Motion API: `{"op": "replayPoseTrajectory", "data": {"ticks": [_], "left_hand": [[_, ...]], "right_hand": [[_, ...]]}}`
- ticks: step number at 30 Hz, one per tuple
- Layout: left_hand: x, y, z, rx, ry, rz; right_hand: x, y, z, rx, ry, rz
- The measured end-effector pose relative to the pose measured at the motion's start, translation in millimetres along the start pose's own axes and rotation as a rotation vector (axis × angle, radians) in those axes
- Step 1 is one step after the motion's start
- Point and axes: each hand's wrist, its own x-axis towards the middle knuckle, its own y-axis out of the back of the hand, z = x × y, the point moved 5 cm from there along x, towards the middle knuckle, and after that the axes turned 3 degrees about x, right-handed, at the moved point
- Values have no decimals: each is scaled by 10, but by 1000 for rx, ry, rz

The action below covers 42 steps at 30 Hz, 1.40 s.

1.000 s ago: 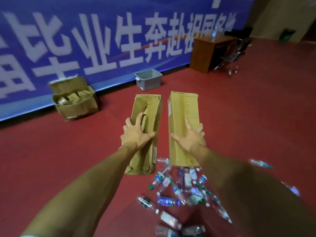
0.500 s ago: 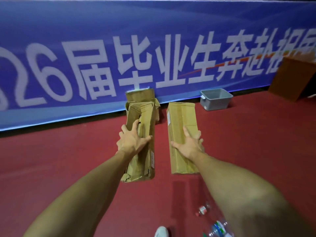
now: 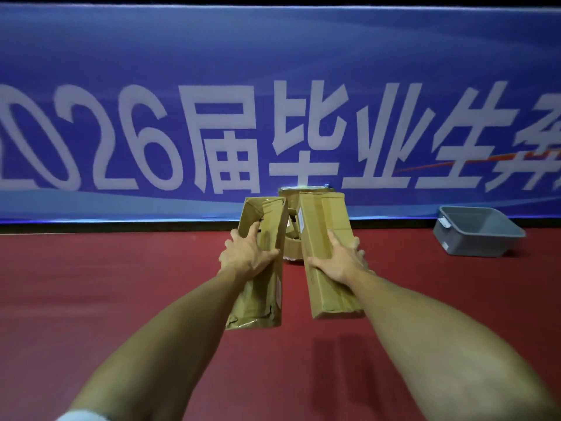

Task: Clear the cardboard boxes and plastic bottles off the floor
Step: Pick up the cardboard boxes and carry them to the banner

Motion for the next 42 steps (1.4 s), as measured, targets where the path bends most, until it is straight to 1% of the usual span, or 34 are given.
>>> {"op": "replayPoseTrajectory", "data": {"ticks": [5, 9, 12, 15, 20, 23, 28, 33, 38, 42], "left_hand": [[1160, 9, 322, 38, 3, -1], [2310, -112, 652, 17, -8, 11], [3223, -240, 903, 20, -4, 2], [3995, -369, 1198, 32, -13, -27], [4961, -602, 1678, 100, -21, -93], [5574, -792, 1903, 113, -20, -109], [6577, -1223, 2167, 144, 26, -139], [7583, -1698, 2271, 160, 100, -196], [8243, -2263, 2238, 101, 181, -248], [8705, -2840, 2066, 69, 219, -271]], "right_hand": [[1179, 179, -8, -23, -60, 17], [2383, 446, -59, -61, -88, 59], [3254, 572, -108, -57, -98, 60], [3984, 653, -48, -58, -100, 38], [5024, 783, 177, -26, -187, -13], [5715, 802, 187, -24, -177, -48], [6936, 613, 213, -40, -128, -144], [8124, 412, 270, -70, -109, -237], [8928, 82, 357, -127, -105, -309], [9517, -463, 423, -144, -98, -360]]}}
